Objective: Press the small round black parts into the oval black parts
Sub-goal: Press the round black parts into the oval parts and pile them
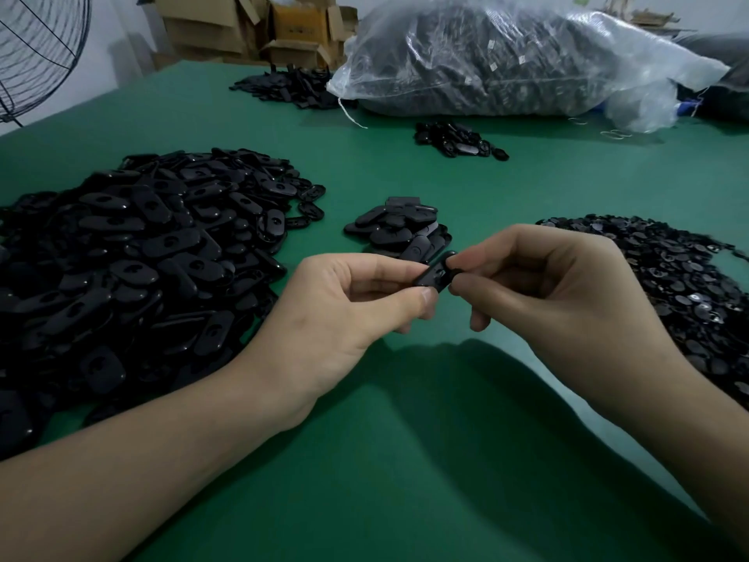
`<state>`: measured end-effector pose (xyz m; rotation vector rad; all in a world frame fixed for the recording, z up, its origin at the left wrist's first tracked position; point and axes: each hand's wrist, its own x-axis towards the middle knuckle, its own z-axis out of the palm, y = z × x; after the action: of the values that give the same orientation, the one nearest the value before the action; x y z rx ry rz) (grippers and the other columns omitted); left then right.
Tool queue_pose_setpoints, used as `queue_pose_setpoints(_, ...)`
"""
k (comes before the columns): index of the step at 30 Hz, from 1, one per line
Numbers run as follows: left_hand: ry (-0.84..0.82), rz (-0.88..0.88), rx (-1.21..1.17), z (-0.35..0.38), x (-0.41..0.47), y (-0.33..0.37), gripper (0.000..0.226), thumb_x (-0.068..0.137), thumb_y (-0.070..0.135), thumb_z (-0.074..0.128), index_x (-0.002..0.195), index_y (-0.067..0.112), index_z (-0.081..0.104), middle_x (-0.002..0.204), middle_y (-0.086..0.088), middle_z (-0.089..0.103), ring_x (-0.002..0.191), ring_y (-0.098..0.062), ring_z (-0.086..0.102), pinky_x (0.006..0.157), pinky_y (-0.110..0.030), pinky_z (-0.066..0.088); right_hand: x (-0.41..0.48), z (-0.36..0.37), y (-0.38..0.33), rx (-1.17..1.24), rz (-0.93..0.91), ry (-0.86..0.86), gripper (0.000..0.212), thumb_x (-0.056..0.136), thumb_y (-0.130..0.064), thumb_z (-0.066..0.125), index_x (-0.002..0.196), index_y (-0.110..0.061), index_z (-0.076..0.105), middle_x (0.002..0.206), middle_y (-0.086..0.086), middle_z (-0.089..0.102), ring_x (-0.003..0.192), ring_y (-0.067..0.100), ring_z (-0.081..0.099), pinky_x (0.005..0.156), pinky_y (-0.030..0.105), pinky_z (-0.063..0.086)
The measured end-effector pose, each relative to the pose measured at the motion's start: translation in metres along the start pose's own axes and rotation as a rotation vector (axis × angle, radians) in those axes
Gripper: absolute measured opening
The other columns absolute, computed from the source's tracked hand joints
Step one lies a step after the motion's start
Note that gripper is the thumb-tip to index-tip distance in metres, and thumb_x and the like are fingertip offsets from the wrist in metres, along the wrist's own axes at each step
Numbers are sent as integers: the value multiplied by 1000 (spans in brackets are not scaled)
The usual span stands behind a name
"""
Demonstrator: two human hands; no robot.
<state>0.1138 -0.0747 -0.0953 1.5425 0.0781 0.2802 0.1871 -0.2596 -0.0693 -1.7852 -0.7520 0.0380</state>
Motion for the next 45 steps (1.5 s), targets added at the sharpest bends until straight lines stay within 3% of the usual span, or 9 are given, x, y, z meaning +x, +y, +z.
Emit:
queue_pose_setpoints(9,-20,-20,4,1,-1,1,11,82,7,80,90,14,81,81,-7,80,74,-10,76,68,-14,56,-3,3,1,-167,-62,18,14,84,-8,80,85,-22,75,76,-4,73,59,15,71,60,38,58)
queue_pose_setpoints(14,-25,-21,16,1,-1,1,9,82,9,81,88,16,81,81,-7,80,75,-12,76,70,-16,57,-5,4,-1,-294,-124,40,13,84,-13,80,82,-26,76,70,-13,72,60,10,70,54,23,50)
queue_pose_setpoints(17,-42,-24,33,1,-1,-1,10,82,10,81,91,13,81,81,-6,80,76,-11,76,70,-16,57,-7,6,-3,-388,-170,70,11,83,-16,80,81,-26,77,66,-18,69,67,7,69,62,11,46)
queue_pose_setpoints(24,-48,-42,63,0,-1,-2,10,82,14,82,92,13,82,84,-6,80,80,-16,77,73,-21,59,-10,7,-5,-516,-253,91,9,83,-18,77,82,-27,77,72,-22,68,72,4,67,69,15,49)
queue_pose_setpoints(27,-63,-44,68,-1,-1,-1,7,85,12,80,92,13,82,85,-7,80,81,-16,77,72,-21,59,-11,8,-4,-622,-324,117,10,85,-20,79,83,-29,76,74,-20,67,69,6,64,80,37,49)
queue_pose_setpoints(29,-68,-47,64,-1,-1,0,7,86,12,79,92,13,82,85,-7,80,81,-16,77,71,-20,58,-11,6,-2,-656,-368,126,8,88,-22,78,85,-29,76,74,-16,67,69,7,62,82,42,47)
queue_pose_setpoints(37,-81,-75,28,-1,-1,3,10,93,12,70,96,12,80,85,-3,79,81,-10,76,67,-19,57,-7,-1,-2,-729,-462,76,6,91,-26,79,96,-30,78,81,-12,66,71,13,62,80,42,43)
queue_pose_setpoints(45,-97,-72,36,-3,0,3,10,92,14,72,96,11,81,84,-4,79,80,-10,75,66,-19,55,-1,-2,0,-569,-406,1,12,93,-30,70,98,-29,81,86,-9,66,78,13,63,76,42,48)
